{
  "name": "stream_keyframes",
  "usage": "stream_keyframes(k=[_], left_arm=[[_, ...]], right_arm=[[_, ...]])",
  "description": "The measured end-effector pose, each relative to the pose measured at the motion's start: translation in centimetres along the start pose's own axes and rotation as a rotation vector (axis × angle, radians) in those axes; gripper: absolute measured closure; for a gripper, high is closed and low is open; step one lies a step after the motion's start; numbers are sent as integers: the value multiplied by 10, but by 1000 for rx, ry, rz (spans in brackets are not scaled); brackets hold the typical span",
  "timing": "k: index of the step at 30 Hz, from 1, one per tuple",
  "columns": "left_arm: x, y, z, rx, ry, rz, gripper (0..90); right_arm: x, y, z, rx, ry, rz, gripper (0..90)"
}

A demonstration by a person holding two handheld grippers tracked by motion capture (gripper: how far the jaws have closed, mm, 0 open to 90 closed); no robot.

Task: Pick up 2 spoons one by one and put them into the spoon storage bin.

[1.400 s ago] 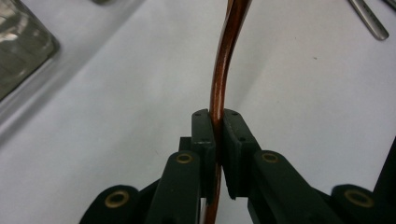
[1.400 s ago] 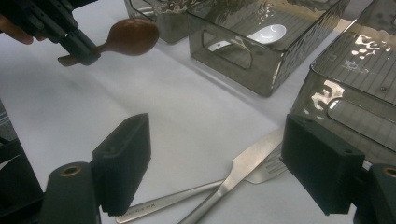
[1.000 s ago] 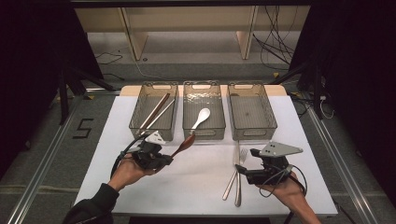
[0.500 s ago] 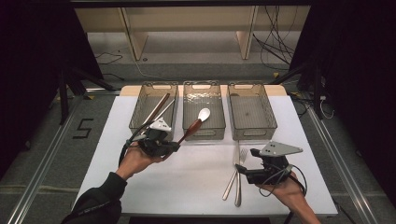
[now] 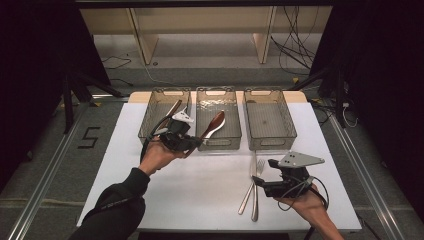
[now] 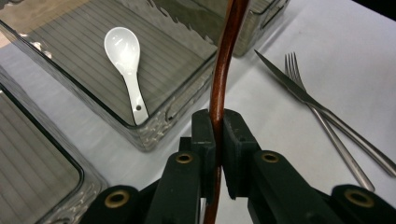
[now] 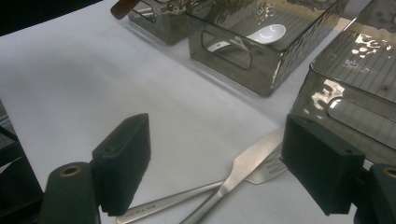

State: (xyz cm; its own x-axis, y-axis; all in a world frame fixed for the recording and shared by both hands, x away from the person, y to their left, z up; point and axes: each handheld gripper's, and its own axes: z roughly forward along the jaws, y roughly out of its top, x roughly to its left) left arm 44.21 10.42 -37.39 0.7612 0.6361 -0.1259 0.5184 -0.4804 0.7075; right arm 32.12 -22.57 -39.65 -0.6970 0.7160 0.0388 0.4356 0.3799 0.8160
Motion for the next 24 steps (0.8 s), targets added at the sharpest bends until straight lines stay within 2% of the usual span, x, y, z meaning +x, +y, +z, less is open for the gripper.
stream_keyframes(k=[14,24], left_arm=[[12,27,14,-13,24,-25,839],[17,36,23,-11,35,-34,839]], right_arm=[[0,0,0,-2,1,0,248],[-1,0,-1,-1,2,-1,248]])
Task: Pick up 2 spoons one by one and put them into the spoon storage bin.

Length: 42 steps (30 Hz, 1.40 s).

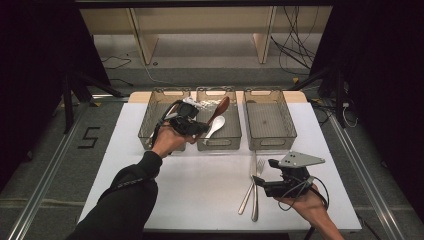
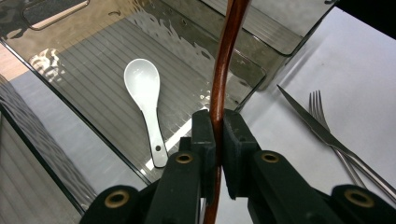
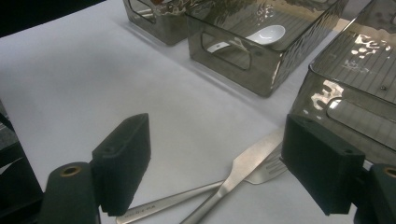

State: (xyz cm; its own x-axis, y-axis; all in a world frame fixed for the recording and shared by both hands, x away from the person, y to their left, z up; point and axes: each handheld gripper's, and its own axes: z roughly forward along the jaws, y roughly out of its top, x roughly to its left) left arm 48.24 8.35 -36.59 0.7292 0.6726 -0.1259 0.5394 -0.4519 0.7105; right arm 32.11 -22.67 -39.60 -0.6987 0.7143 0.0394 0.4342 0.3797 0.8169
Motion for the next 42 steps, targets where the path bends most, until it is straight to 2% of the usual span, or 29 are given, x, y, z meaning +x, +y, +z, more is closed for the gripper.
stream_keyframes(k=[9,13,27,33,37,42], left_arm=[[9,8,7,4,12,-17,839],[11,15,9,13,22,-8,839],[23,35,26,9,56,-42,839],[25,36,35,9,59,-67,838],[27,34,42,26,65,-76,837],[29,32,47,18,67,-95,837]], right_arm=[[0,0,1,-2,1,3,249],[0,0,0,-1,0,2,248],[-1,0,1,2,4,1,248],[-1,-1,1,2,5,2,248],[-1,-1,1,1,5,2,248],[-1,-1,2,0,7,2,249]])
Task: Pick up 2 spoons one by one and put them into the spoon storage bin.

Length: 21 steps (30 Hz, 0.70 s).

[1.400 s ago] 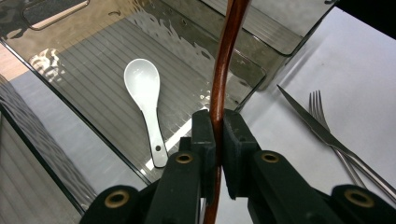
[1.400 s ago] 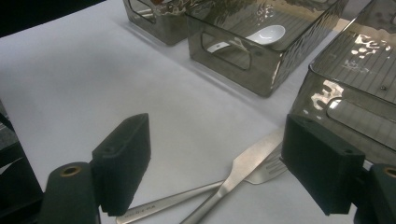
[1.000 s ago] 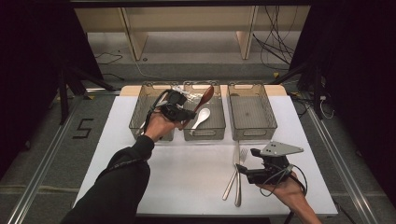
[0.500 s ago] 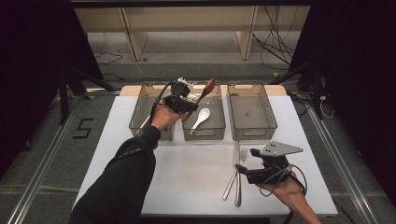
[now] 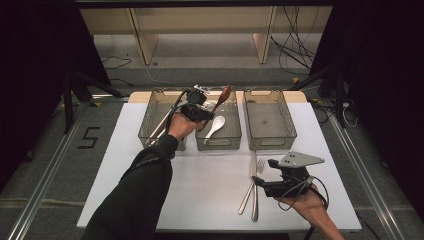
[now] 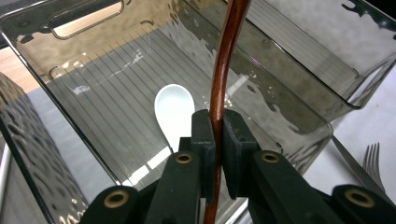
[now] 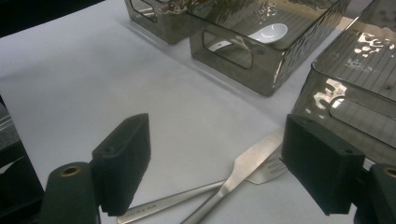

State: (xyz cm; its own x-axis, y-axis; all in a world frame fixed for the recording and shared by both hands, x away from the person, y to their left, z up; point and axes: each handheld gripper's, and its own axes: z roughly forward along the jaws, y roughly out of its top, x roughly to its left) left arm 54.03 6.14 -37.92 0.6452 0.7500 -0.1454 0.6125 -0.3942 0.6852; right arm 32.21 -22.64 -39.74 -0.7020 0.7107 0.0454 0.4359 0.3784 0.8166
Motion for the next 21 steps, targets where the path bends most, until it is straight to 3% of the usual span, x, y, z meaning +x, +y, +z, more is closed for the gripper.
stream_keyframes(k=[11,21], left_arm=[[-2,-4,11,37,6,-6,834],[-1,-10,17,41,9,-20,825]], right_arm=[[0,0,0,2,1,-1,249],[0,0,0,1,2,0,249]])
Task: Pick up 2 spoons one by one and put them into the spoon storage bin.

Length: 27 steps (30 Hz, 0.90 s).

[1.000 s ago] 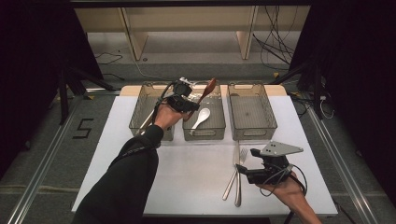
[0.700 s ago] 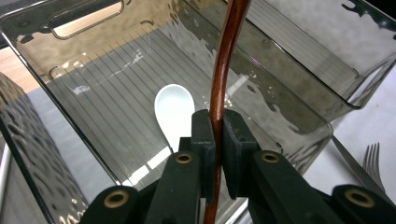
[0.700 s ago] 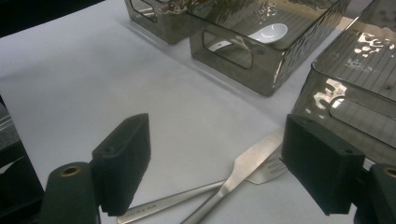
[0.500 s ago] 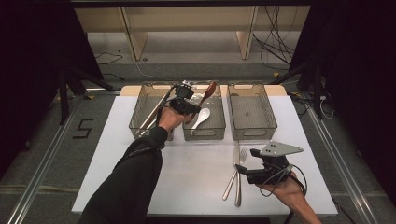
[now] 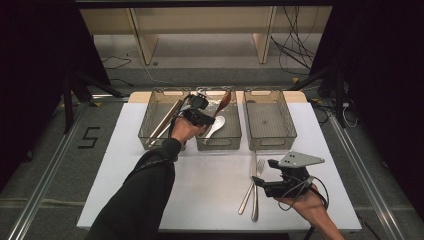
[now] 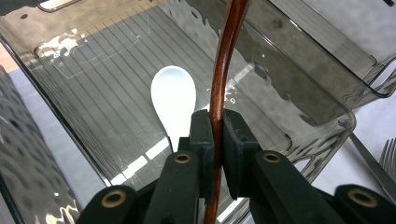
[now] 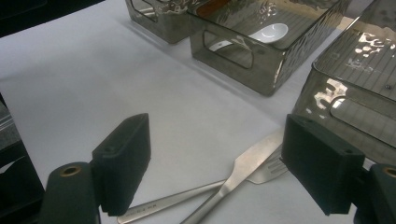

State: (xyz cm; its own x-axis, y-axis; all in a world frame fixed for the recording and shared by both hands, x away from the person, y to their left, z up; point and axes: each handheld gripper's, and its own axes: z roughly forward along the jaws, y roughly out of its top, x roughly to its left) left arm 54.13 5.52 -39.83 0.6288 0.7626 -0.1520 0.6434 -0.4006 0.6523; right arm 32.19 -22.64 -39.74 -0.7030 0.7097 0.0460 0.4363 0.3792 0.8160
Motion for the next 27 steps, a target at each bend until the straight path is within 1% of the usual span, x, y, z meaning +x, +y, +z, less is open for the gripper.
stream_keyframes(k=[5,6,8,10,12,14,19,21,22,23,24,27], left_arm=[[-1,0,-2,13,-9,0,727],[-1,0,-4,15,-9,-7,695],[-2,1,-8,24,-14,-9,609],[-3,1,-14,32,-4,-9,523],[-4,0,-21,25,-8,-25,468],[-4,-3,-30,14,-25,-31,421],[-4,-19,-55,-21,-32,-30,356],[-4,-28,-63,-27,-37,-21,335],[-4,-33,-68,-22,-40,-15,328],[-4,-38,-72,-30,-40,-21,318],[-5,-43,-77,-39,-43,-14,311],[-6,-59,-88,-52,-53,-10,295]], right_arm=[[0,0,0,0,-1,1,249],[0,0,0,-1,-1,1,249],[0,0,0,0,-1,1,249],[0,0,0,0,-2,2,249],[0,0,0,1,-2,2,249],[0,0,0,2,-1,3,249],[0,0,1,12,-1,5,248],[0,0,1,16,0,3,248],[1,0,2,18,-1,3,248],[1,0,2,20,-1,3,248],[1,0,3,24,-2,4,248],[2,-1,4,35,-1,6,251]])
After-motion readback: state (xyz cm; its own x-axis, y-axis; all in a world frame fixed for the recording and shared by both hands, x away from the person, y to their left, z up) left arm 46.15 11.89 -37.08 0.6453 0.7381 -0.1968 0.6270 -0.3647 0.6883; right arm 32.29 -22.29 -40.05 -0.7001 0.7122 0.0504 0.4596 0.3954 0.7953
